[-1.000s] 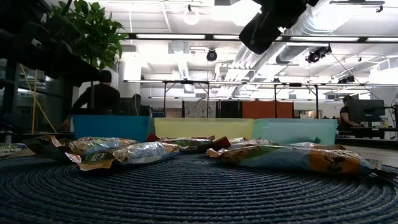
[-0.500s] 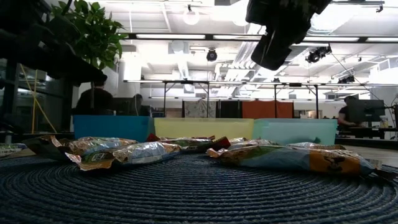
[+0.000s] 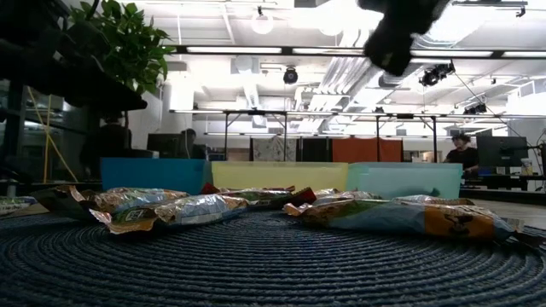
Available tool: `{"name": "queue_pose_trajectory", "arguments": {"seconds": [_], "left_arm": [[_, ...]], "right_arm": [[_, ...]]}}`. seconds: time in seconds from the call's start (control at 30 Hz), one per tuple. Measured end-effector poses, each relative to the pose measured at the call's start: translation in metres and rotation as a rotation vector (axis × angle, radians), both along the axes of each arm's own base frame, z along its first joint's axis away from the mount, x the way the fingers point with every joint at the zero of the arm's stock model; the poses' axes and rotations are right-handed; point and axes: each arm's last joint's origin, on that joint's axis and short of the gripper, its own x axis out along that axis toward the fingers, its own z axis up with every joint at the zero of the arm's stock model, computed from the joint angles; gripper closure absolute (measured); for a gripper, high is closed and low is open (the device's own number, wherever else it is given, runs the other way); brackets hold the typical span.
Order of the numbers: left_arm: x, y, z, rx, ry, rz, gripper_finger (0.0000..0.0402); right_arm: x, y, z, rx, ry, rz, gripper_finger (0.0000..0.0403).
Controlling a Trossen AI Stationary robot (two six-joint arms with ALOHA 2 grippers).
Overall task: Pick and place Granola Bars by type
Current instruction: Put the blue granola bar into the green bin
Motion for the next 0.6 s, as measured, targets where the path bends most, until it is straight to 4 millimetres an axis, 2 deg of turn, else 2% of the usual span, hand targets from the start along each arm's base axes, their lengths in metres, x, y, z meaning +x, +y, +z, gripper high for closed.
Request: {"name": "queue_pose_trajectory", "arguments": {"seconds": [0.17, 0.27, 0.43, 0.6], "left_arm": [[0.000, 0.000, 0.000, -0.025, -0.006, 0.006, 0.0270], [0.000, 0.000, 0.000, -0.027, -0.006, -0.003, 0.0270], [0.000, -0.001, 0.000, -0.030, -0.006, -0.017, 0.0270], [0.000, 0.000, 0.000, -0.029, -0.005, -0.004, 0.0270]], "right_arm": [[-0.062, 0.003, -0.006, -0.004, -0.222, -0.157, 0.0401], [-0.090, 0.003, -0.018, 0.016, -0.324, -0.197, 0.0402], [-0.119, 0.002, -0.040, 0.017, -0.434, -0.213, 0.0402], [-0.135, 0.002, -0.058, 0.008, -0.516, -0.214, 0.0403]]}}
